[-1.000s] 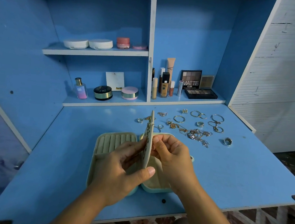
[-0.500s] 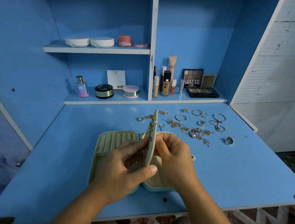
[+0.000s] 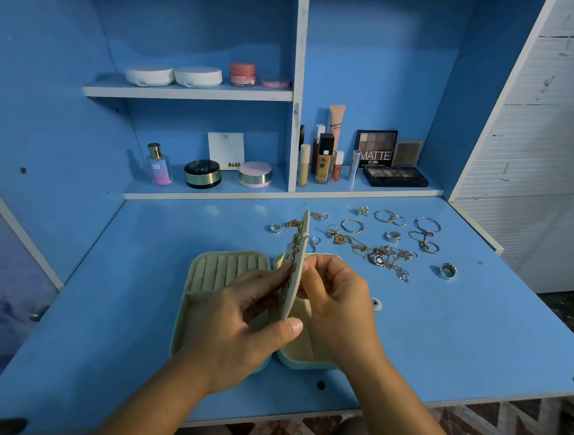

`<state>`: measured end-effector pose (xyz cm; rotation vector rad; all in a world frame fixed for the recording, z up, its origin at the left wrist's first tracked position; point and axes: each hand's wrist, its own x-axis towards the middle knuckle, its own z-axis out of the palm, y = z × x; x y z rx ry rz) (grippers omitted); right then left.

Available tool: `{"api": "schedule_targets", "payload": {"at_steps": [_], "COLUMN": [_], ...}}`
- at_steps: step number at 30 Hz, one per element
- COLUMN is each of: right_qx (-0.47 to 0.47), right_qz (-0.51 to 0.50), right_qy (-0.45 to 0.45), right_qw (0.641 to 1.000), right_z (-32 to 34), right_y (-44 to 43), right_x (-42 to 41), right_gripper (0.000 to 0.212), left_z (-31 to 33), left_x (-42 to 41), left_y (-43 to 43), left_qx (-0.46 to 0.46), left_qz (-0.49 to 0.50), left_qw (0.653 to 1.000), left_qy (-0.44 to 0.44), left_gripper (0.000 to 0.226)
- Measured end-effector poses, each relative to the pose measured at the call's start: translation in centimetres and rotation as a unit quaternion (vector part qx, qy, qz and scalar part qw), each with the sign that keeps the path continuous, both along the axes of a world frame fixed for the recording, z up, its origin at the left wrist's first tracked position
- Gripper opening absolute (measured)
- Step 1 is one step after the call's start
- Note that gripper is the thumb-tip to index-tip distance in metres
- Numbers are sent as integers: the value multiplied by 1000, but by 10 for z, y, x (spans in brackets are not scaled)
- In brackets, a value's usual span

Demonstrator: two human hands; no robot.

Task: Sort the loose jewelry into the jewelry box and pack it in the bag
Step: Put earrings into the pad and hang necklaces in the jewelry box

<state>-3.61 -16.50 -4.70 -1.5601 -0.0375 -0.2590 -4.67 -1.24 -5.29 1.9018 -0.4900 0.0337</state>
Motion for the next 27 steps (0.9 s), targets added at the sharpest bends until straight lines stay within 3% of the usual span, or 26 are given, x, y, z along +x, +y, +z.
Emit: {"api": "schedule_targets", "payload": {"at_steps": [3,9,17,27], "right_qx": [-19,-154,-120,-208], "right_qz": [-4,-53,-37,27], "right_qy": [-1,-36,-27,-22], "right_qw": [1000,986,992,978], "right_z": [1,2,5,14], "right_y": [-1,-4,-3,-13], "right_x": [-1,-2,0,10], "right_gripper": [14,14,19,16], "left_z": [1,0,1,3], "left_x": [0,-1,-1,-2], "left_y": [0,1,1,0], "left_qx": [-4,-29,-48,-37], "left_qz": [-8,-9,-13,-6], "left_qw": [1000,1000,999,999], "left_qy": [-4,-1,13,3], "left_gripper": [57,57,56,56]}}
